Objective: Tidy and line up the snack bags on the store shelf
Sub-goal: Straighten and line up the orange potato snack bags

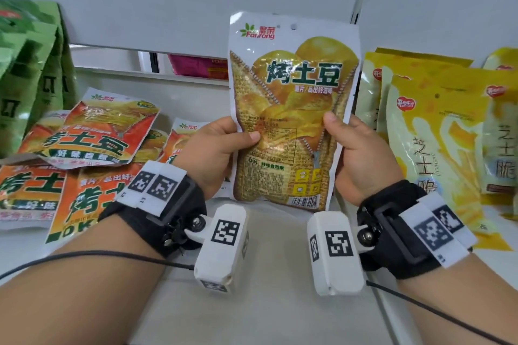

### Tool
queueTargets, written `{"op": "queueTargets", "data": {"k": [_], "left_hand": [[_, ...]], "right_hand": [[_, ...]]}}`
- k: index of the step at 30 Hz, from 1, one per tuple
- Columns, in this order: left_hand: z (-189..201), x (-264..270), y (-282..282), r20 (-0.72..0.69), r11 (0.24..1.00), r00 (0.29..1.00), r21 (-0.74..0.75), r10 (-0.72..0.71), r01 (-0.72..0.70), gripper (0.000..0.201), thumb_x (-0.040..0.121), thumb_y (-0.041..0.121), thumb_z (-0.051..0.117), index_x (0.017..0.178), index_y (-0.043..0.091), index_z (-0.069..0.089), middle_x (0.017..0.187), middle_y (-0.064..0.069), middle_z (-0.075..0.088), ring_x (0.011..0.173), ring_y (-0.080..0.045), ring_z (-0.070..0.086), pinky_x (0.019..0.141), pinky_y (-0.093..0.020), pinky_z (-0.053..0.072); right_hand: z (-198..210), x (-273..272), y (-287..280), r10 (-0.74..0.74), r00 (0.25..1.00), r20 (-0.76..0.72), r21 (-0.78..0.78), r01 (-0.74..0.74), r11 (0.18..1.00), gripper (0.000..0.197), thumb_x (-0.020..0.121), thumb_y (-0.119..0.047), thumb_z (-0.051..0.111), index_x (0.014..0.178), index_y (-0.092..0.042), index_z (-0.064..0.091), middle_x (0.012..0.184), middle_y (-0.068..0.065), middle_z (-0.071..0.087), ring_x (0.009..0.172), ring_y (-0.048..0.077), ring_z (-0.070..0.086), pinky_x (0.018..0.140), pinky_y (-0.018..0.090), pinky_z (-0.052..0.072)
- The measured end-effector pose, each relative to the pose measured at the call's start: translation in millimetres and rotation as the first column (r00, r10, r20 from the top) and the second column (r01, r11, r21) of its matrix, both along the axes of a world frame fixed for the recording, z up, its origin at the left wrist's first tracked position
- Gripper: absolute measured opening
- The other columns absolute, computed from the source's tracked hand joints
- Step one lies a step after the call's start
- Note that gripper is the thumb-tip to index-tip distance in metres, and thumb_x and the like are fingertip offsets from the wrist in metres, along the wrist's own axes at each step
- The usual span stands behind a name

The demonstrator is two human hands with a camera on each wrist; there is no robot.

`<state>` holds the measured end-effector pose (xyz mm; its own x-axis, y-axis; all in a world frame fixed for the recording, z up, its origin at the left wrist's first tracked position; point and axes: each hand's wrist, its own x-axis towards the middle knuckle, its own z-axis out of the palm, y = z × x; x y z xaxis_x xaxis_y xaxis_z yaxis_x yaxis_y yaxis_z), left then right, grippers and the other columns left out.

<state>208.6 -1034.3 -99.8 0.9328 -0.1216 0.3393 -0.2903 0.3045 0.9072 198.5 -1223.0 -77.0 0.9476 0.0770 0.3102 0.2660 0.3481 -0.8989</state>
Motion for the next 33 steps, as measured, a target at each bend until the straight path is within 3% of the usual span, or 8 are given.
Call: {"op": "queueTargets", "data": {"k": [4,8,12,17,21,26,30,33], "left_hand": [[2.8,-0.2,-0.6,-0.012,0.999,0.999,-0.02,0.036,-0.037,0.019,0.078,0.033,0.068,0.077,0.016,0.076,0.09,-0.008,0.075,0.086,-0.02,0.071,0.075,-0.029,0.056],[5.7,-1.9,-0.2,-0.006,0.998,0.998,-0.018,0.057,-0.057,0.032,0.08,0.055,0.059,0.084,0.029,0.078,0.099,0.0,0.074,0.099,-0.02,0.068,0.087,-0.034,0.054],[10.5,-4.3,0.8,0.035,0.993,0.997,-0.103,0.069,-0.065,0.028,0.08,0.032,0.057,0.095,0.012,0.07,0.097,-0.01,0.069,0.085,-0.025,0.062,0.084,-0.035,0.05],[18.1,-2.5,5.0,0.122,0.984,0.991,-0.174,0.049,-0.027,0.034,0.09,-0.01,0.042,0.105,0.014,0.06,0.082,0.002,0.073,0.076,-0.011,0.067,0.069,-0.024,0.056],[19.8,-4.4,6.6,0.093,0.987,0.994,-0.154,0.06,-0.045,0.034,0.09,-0.01,0.044,0.103,0.016,0.062,0.078,0.003,0.071,0.067,-0.011,0.065,0.058,-0.025,0.055],[20.3,-9.2,9.6,0.04,0.987,0.997,-0.146,0.071,-0.064,0.032,0.089,-0.009,0.048,0.101,0.016,0.065,0.071,0.003,0.071,0.058,-0.009,0.063,0.054,-0.022,0.053],[21.7,-12.5,11.7,0.0,0.984,0.997,-0.161,0.082,-0.081,0.032,0.088,-0.007,0.052,0.1,0.018,0.068,0.086,-0.018,0.064,0.072,-0.028,0.053,0.062,-0.031,0.045],[24.1,-13.0,14.5,-0.003,0.972,0.996,-0.217,0.089,-0.087,0.031,0.089,-0.008,0.049,0.097,0.015,0.069,0.073,-0.009,0.069,0.055,-0.022,0.061,0.049,-0.029,0.053]], "right_hand": [[6.5,-3.3,0.7,0.064,0.998,0.004,0.052,-0.064,0.997,0.054,0.08,-0.045,0.051,0.122,-0.012,0.061,0.12,0.013,0.065,0.113,0.029,0.061,0.101,0.051,0.043],[7.6,-4.0,-1.0,0.052,0.998,0.044,0.032,-0.054,0.998,0.044,0.079,-0.047,0.051,0.108,-0.018,0.069,0.113,0.013,0.069,0.107,0.029,0.065,0.096,0.052,0.047],[6.9,-4.5,-0.7,0.014,0.995,0.095,-0.003,-0.014,1.0,0.028,0.082,-0.034,0.054,0.092,-0.018,0.074,0.101,0.011,0.073,0.098,0.028,0.068,0.09,0.048,0.051],[15.1,-2.9,3.9,-0.017,0.983,0.184,0.023,0.013,1.0,0.028,0.09,0.003,0.045,0.107,-0.011,0.061,0.092,0.004,0.072,0.086,0.02,0.068,0.075,0.034,0.057],[32.6,-3.1,10.2,-0.005,0.981,0.192,0.08,-0.01,0.997,0.023,0.082,-0.008,0.055,0.103,-0.014,0.063,0.09,0.004,0.073,0.086,0.021,0.069,0.073,0.038,0.058],[46.7,-6.8,17.4,-0.146,0.975,0.17,-0.047,0.156,0.987,0.022,0.092,0.003,0.047,0.096,-0.012,0.064,0.093,0.01,0.066,0.095,0.031,0.061,0.089,0.055,0.05],[50.1,-11.7,23.1,-0.171,0.97,0.17,-0.087,0.188,0.978,0.022,0.092,0.003,0.048,0.097,-0.012,0.064,0.092,0.009,0.067,0.093,0.03,0.062,0.088,0.051,0.052],[51.7,-13.4,24.5,-0.198,0.967,0.162,-0.094,0.215,0.972,0.021,0.091,0.0,0.052,0.095,-0.016,0.064,0.09,0.005,0.069,0.083,0.019,0.066,0.075,0.038,0.058]]}}
